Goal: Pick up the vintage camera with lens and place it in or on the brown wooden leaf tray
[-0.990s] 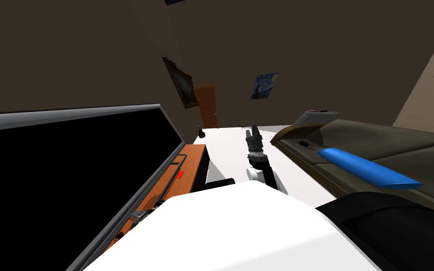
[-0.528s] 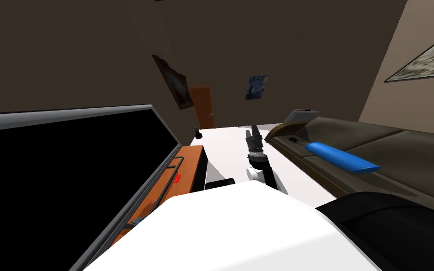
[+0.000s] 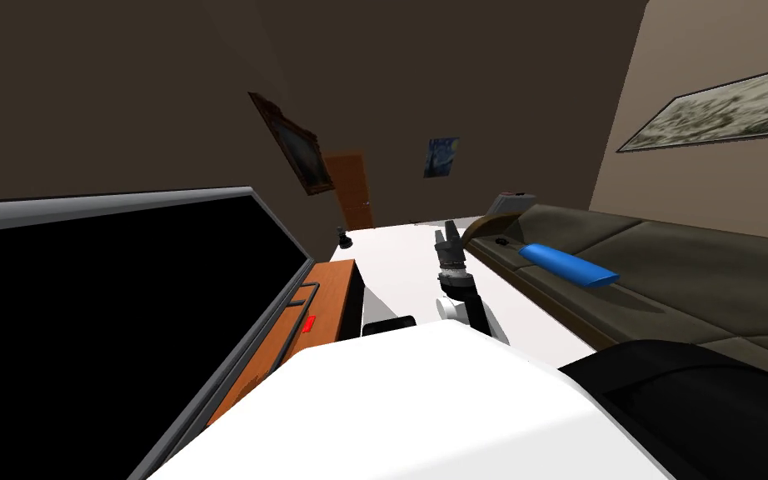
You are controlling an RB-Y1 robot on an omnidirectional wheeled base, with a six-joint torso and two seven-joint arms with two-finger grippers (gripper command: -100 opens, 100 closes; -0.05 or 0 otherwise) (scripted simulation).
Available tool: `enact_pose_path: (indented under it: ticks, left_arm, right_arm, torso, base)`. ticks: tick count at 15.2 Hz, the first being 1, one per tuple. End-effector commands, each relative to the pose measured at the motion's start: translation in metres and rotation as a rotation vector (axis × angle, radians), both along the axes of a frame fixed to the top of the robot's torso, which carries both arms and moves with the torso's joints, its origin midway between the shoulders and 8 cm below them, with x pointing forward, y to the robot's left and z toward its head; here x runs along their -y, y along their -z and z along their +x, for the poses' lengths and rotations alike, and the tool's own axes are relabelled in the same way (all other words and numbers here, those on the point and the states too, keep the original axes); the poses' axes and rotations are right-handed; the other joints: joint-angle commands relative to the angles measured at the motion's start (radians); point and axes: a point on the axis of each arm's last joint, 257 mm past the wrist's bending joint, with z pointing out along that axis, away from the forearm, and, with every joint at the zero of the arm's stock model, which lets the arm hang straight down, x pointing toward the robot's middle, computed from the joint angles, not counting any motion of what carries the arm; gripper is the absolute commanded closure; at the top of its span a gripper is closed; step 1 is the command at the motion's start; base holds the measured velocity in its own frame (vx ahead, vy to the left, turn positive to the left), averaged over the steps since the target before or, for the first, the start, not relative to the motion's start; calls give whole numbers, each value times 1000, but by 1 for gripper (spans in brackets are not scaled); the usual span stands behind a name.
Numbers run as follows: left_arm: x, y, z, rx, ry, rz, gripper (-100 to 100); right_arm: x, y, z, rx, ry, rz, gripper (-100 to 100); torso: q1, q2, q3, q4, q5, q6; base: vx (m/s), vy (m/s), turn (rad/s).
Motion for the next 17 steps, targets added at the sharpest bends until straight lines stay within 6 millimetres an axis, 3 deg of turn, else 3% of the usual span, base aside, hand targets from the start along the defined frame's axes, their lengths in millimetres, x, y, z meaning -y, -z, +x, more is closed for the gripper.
enact_pose_path:
  ticks: [1, 7, 9, 17]
  left_arm:
    - [8, 6, -8, -26, -22, -14, -100]
    - [20, 14, -18, -57, -49, -36, -100]
    - [18, 14, 0, -40, -10, -34, -100]
    - [23, 14, 39, -37, 97, -33, -100]
  right_arm:
    - [0, 0, 0, 0, 0, 0, 0]
    - [0, 0, 0, 0, 0, 0, 0]
    - [0, 0, 0, 0, 0, 0, 0]
    - [0, 0, 0, 0, 0, 0, 0]
  torso:
    - [0, 0, 0, 0, 0, 0]
    - [-1, 0, 0, 0, 0, 0]
    - [-1, 0, 0, 0, 0, 0]
    - [1, -4, -2, -1, 0, -1]
  base:
    - [-2, 14, -55]
    - [-1, 8, -62]
    - [10, 15, 114]
    - [36, 18, 220]
